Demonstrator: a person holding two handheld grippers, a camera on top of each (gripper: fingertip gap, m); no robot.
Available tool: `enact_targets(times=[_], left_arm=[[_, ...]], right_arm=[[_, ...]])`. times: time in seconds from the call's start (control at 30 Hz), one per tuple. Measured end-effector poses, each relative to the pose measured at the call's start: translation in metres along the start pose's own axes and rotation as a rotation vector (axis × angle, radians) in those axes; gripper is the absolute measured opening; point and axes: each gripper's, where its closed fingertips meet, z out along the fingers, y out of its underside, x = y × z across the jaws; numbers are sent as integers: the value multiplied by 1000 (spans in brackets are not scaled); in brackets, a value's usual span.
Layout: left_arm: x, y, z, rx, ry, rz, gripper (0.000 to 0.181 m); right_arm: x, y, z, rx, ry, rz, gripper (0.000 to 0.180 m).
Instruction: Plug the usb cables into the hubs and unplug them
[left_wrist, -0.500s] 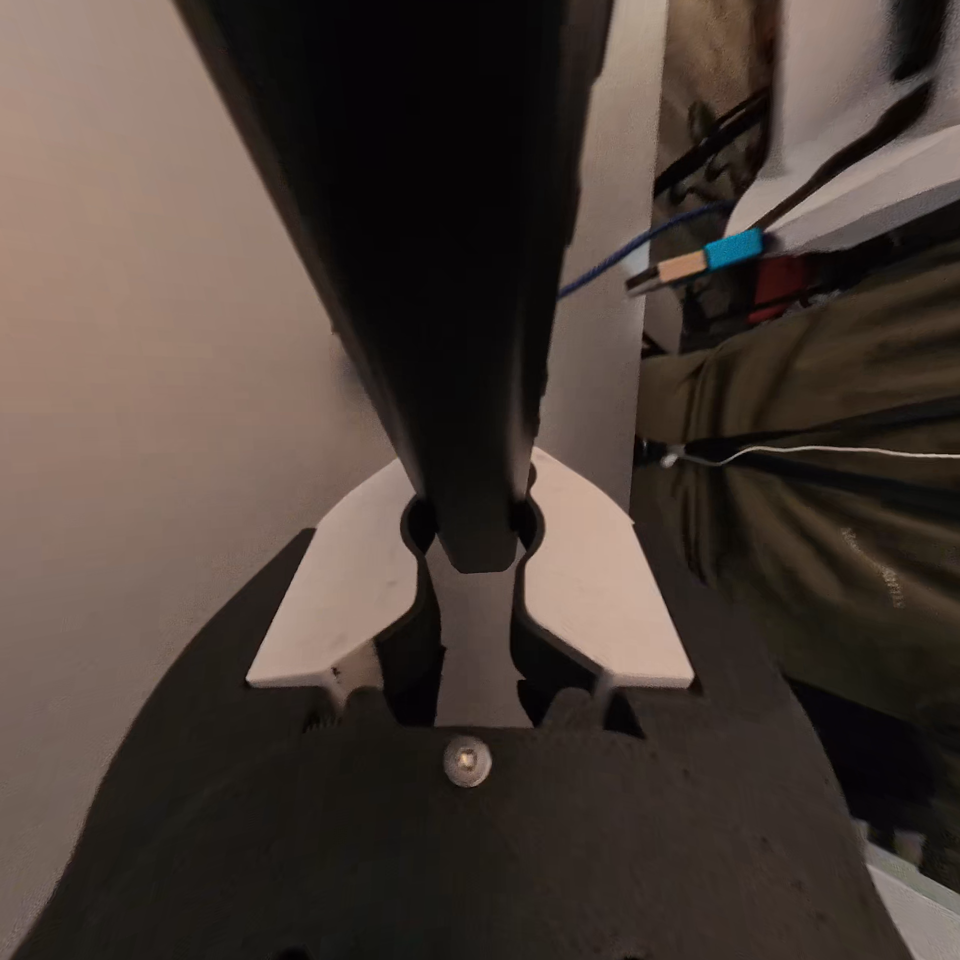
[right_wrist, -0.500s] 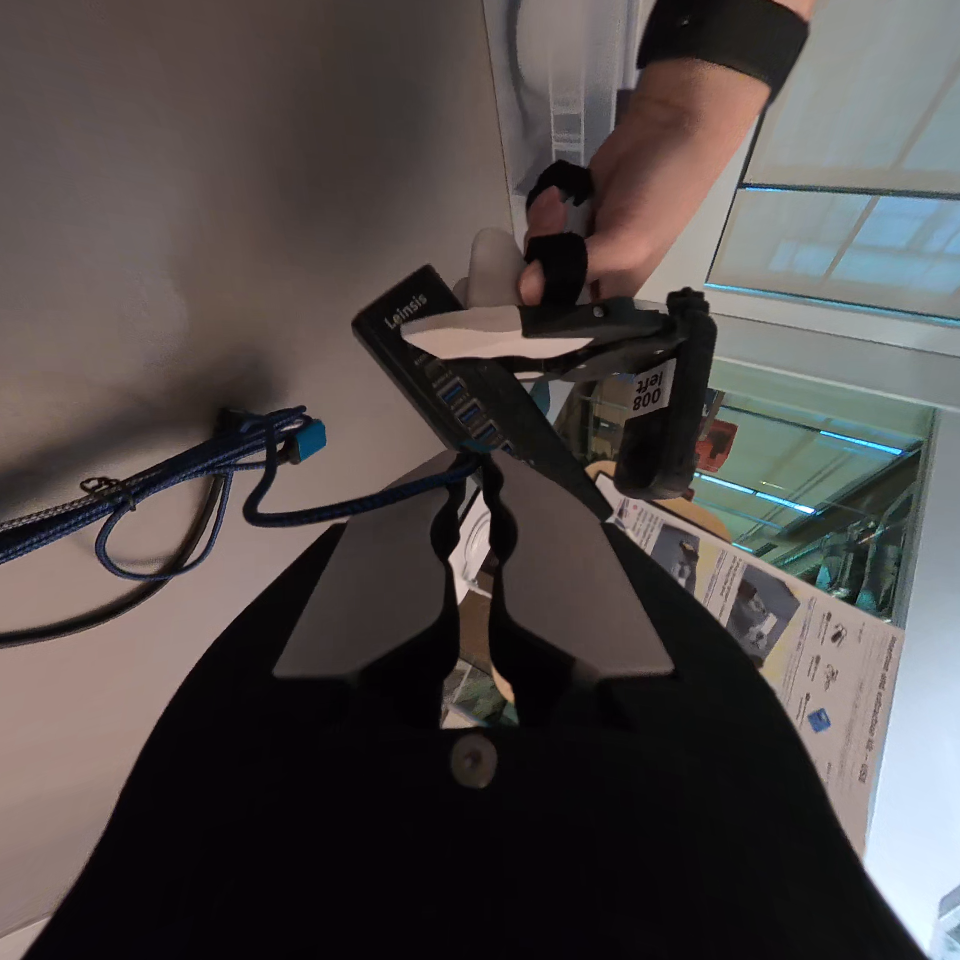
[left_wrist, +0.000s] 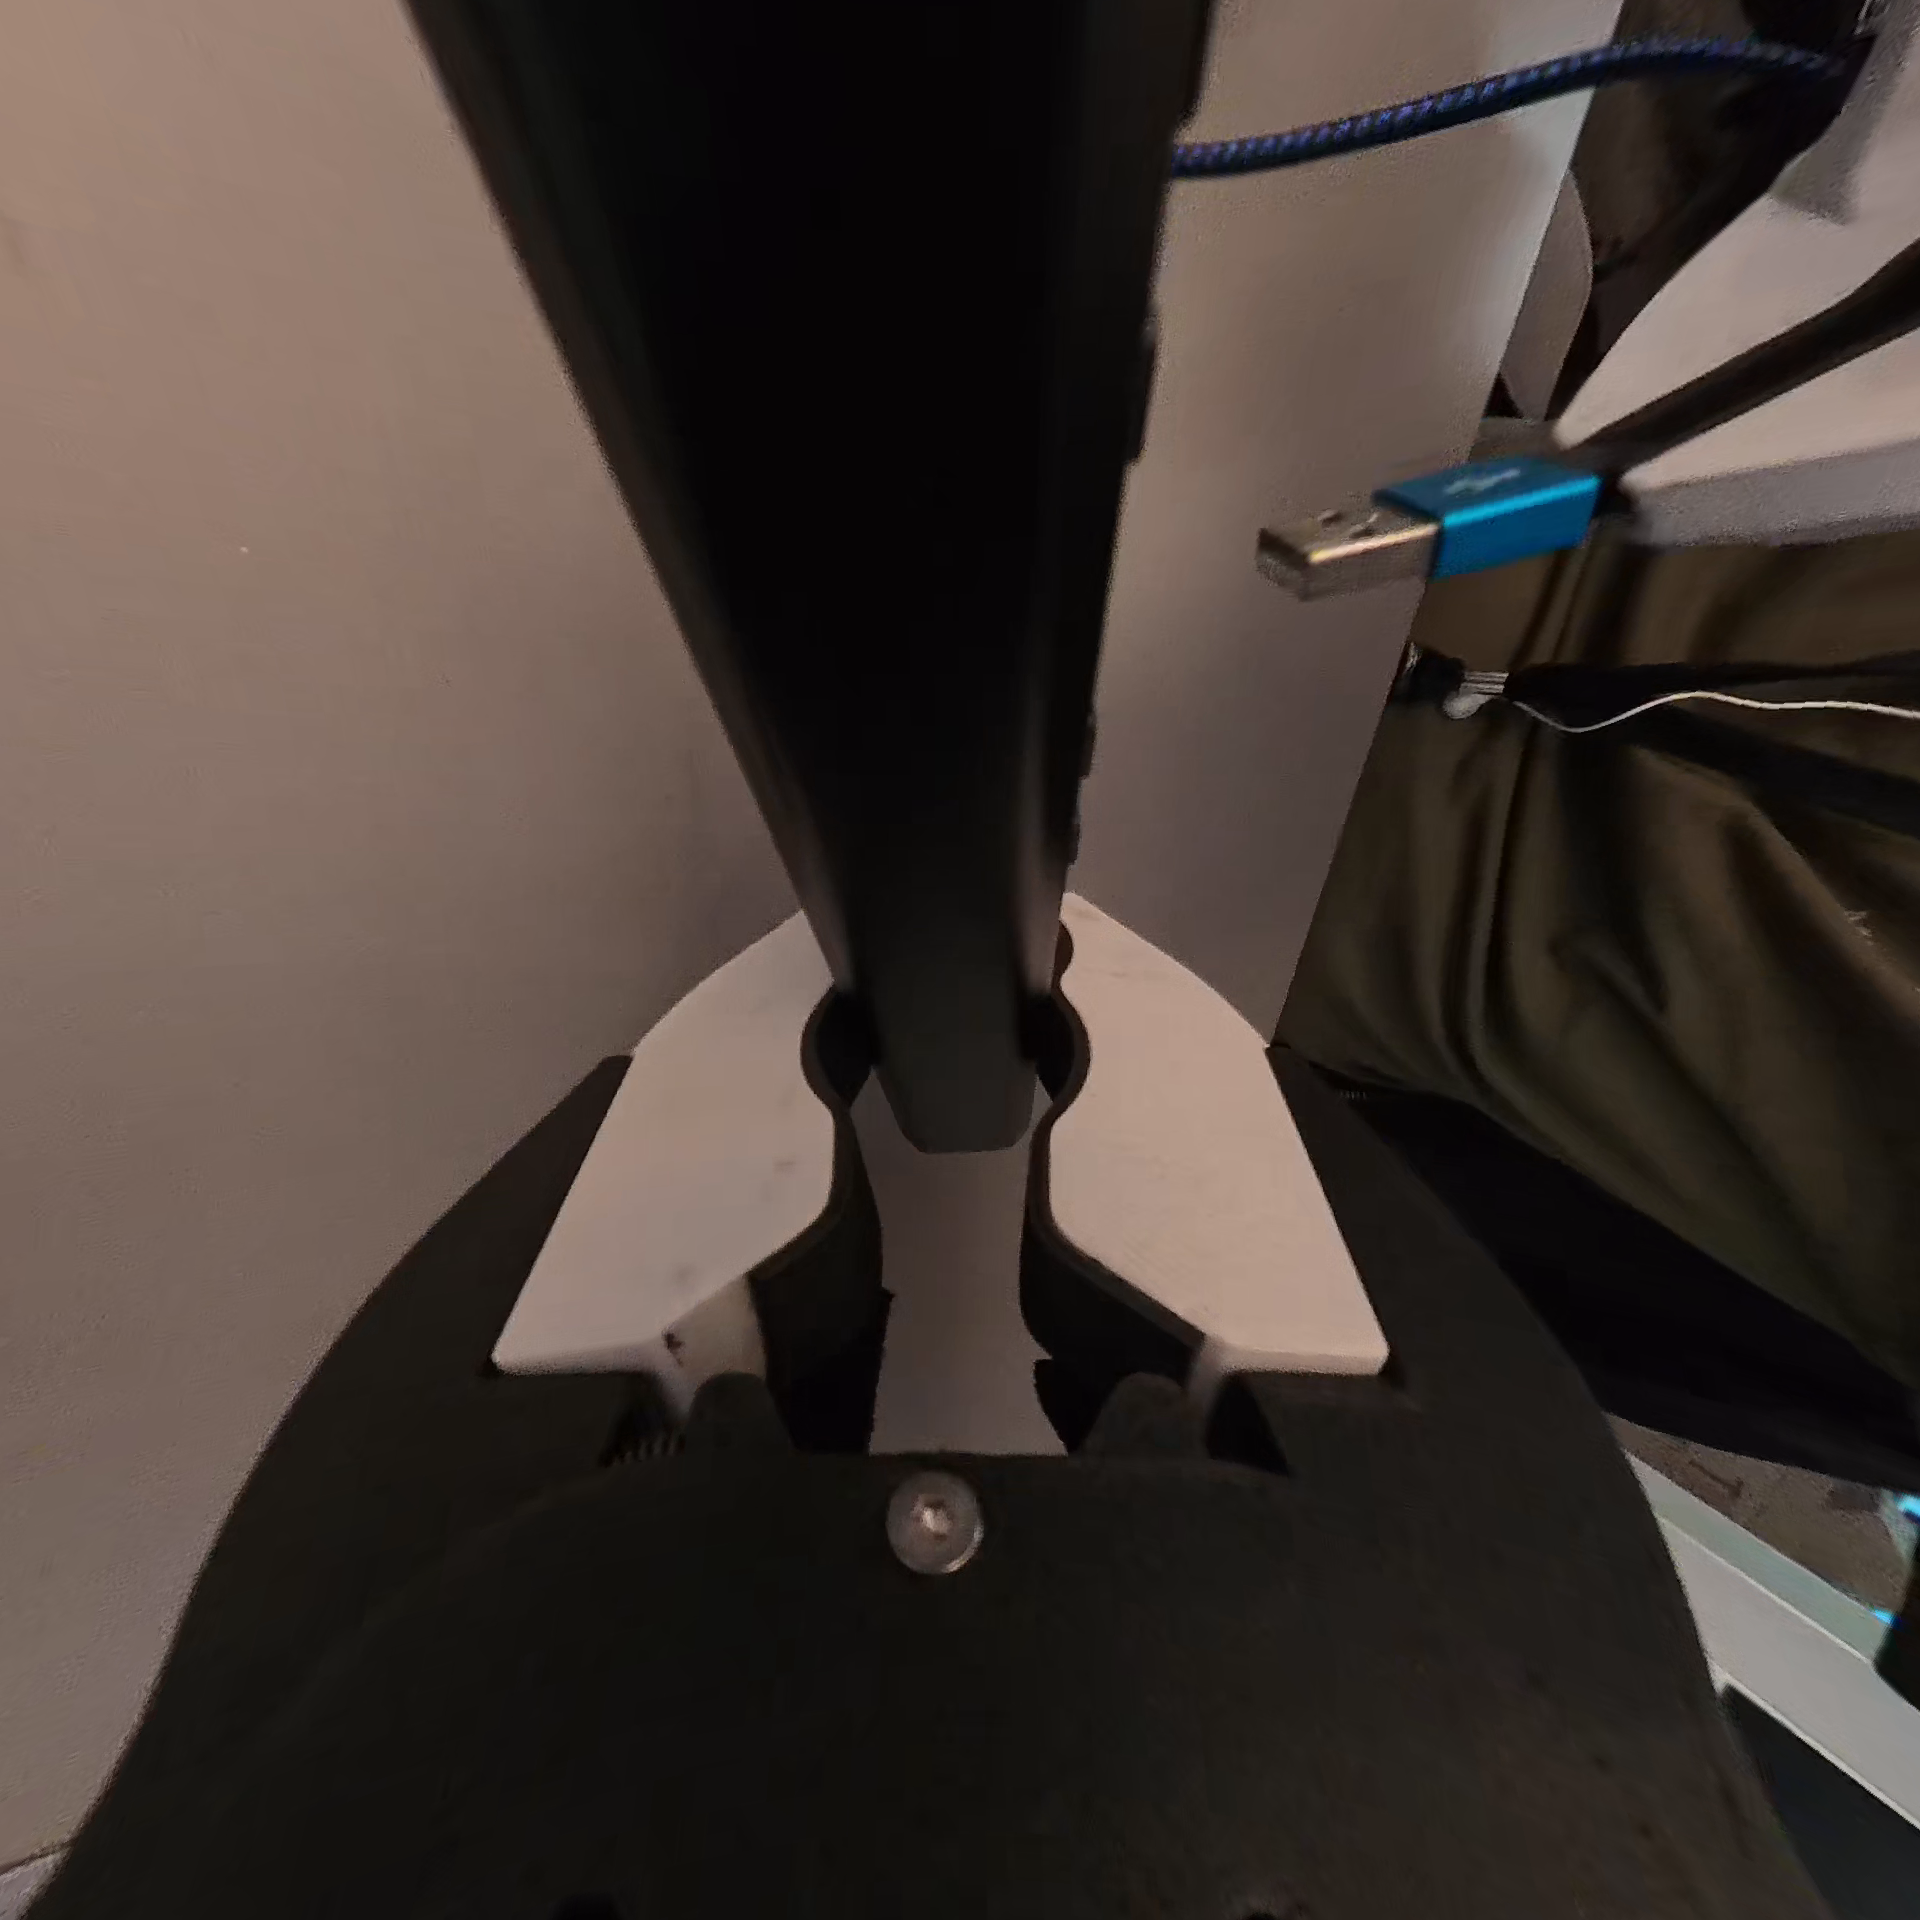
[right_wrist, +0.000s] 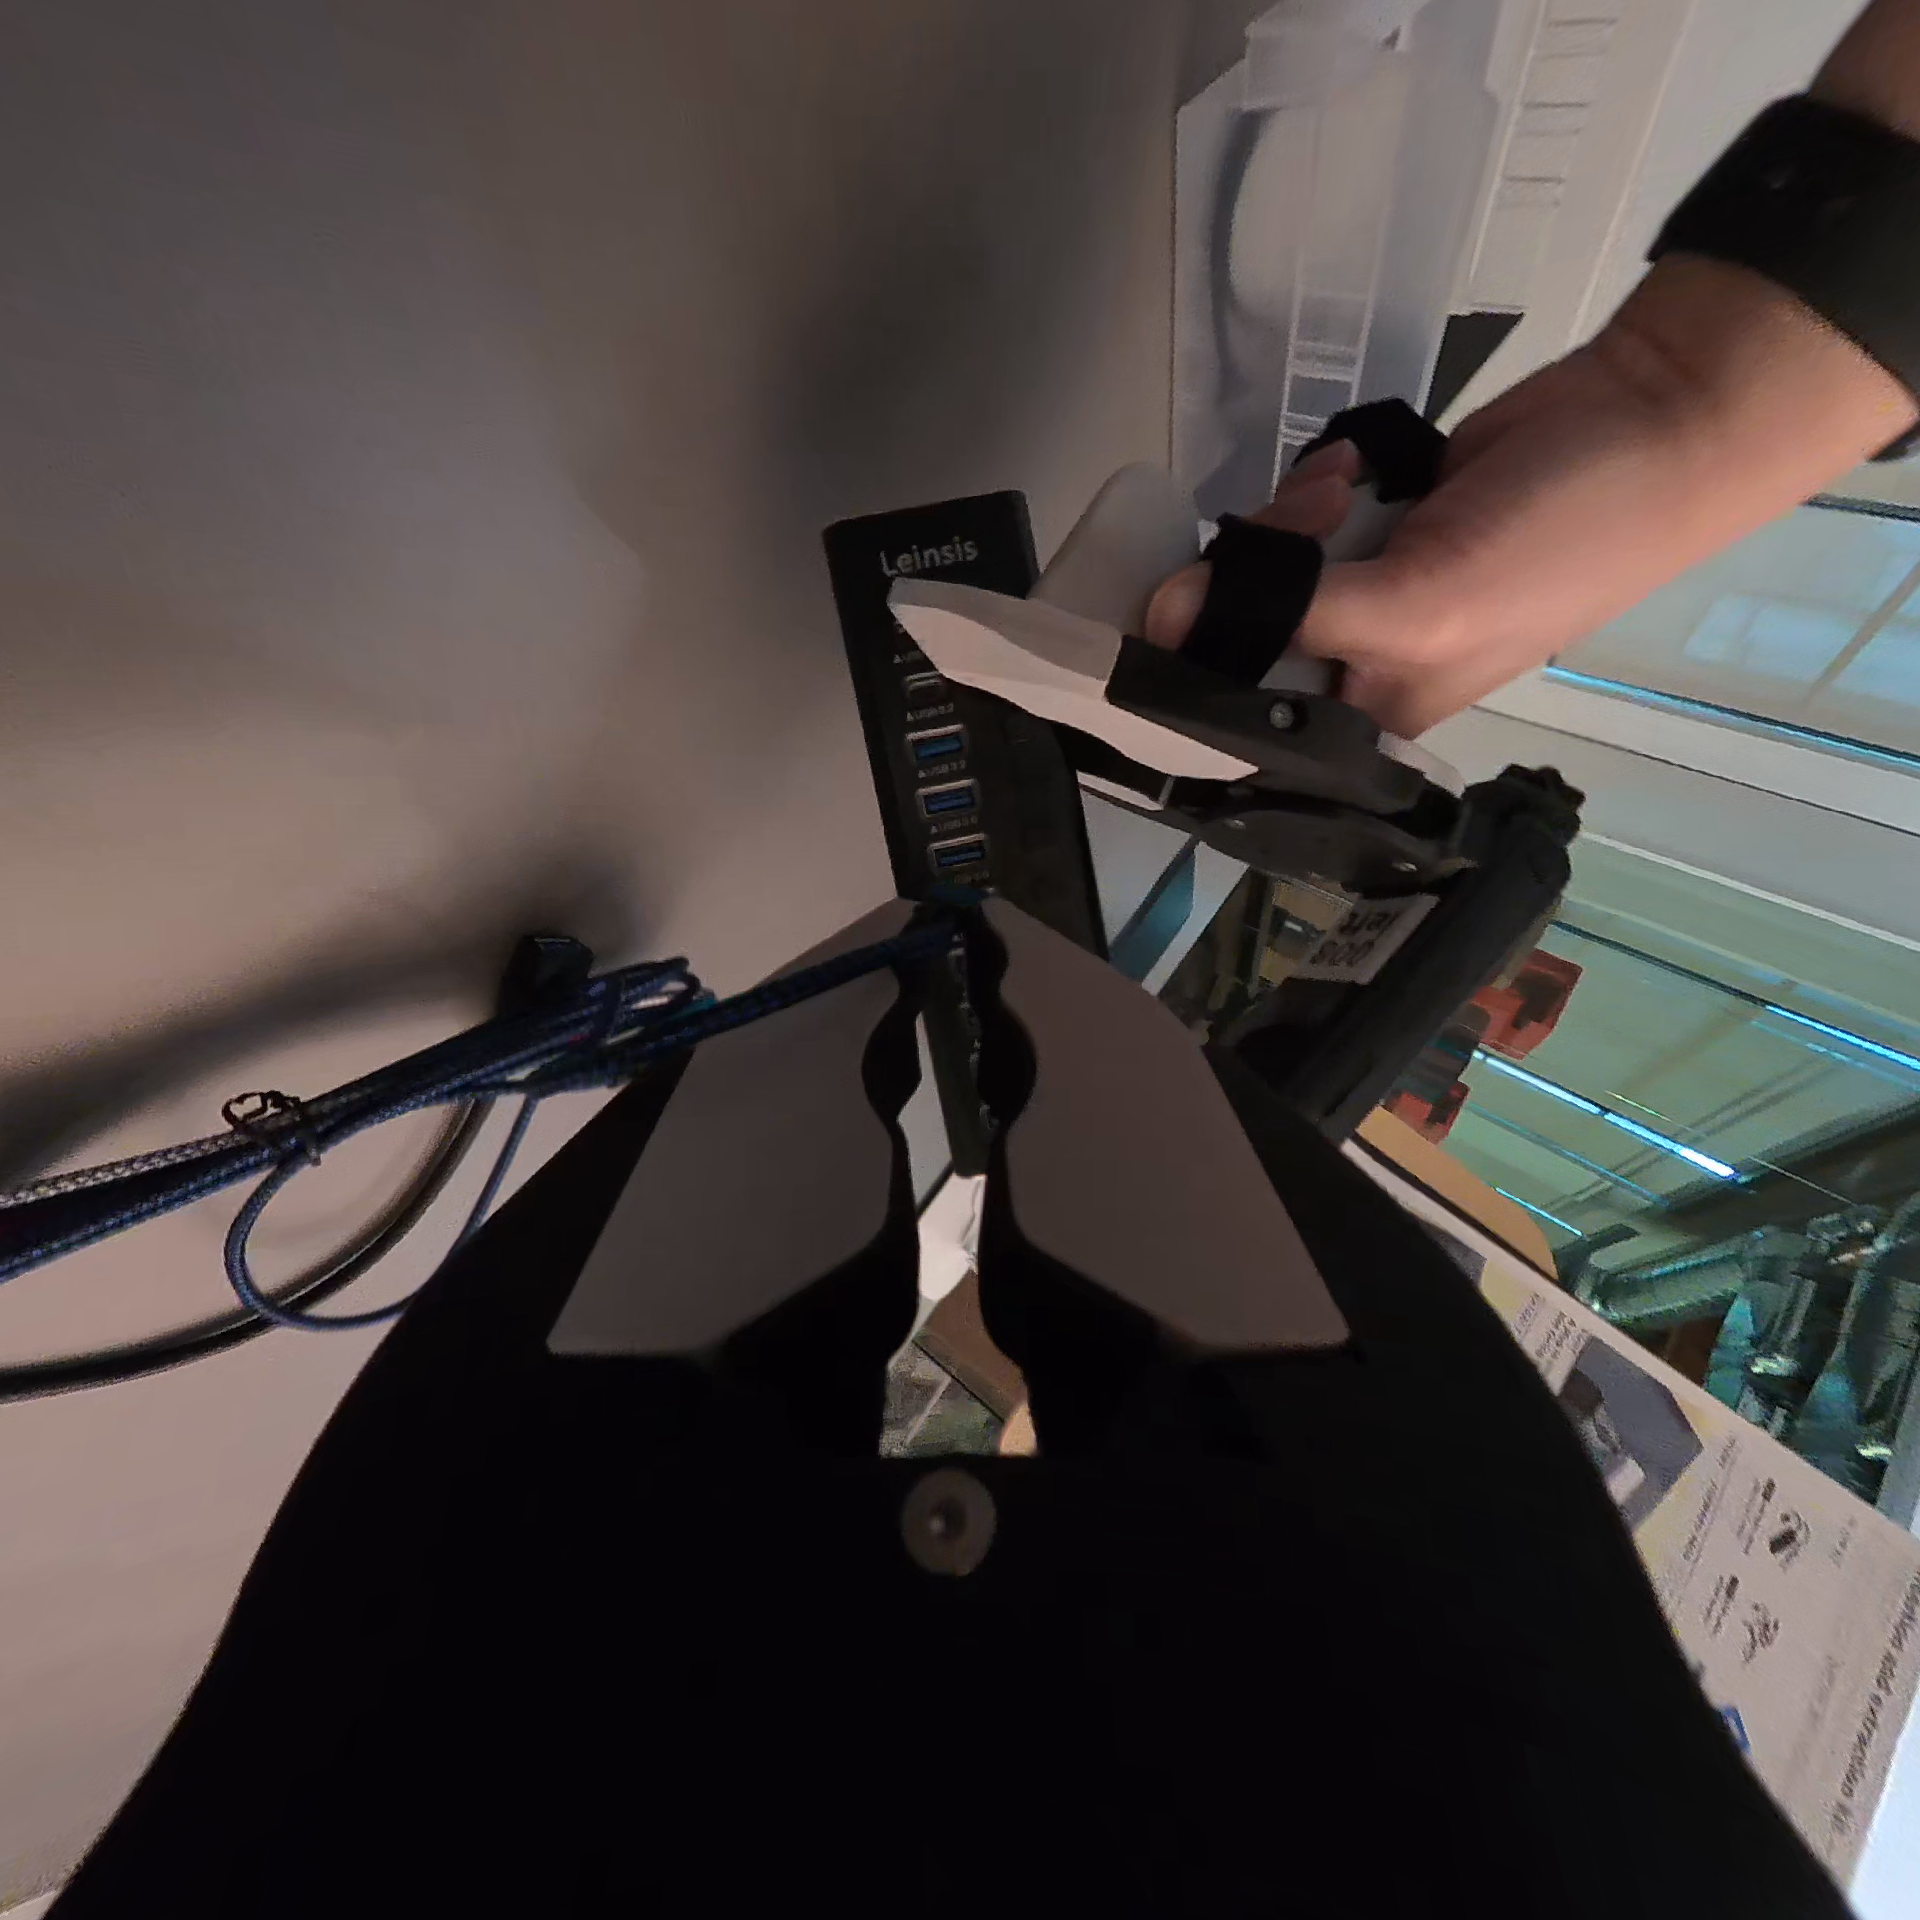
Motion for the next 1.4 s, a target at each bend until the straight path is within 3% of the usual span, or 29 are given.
enact_targets(times=[0.63, 0.8, 0.97, 1.4], left_arm=[[15, 3, 25, -25, 117, 36, 28], [18, 4, 24, -43, 124, 45, 28], [16, 3, 23, -36, 108, 23, 28], [24, 1, 23, 5, 133, 23, 29]], right_arm=[[-23, -14, 21, 51, -181, 20, 7], [-24, -16, 21, 71, -178, -47, 6], [-21, -12, 25, 28, -206, 64, 6], [-20, -11, 26, -14, -195, 2, 7]])
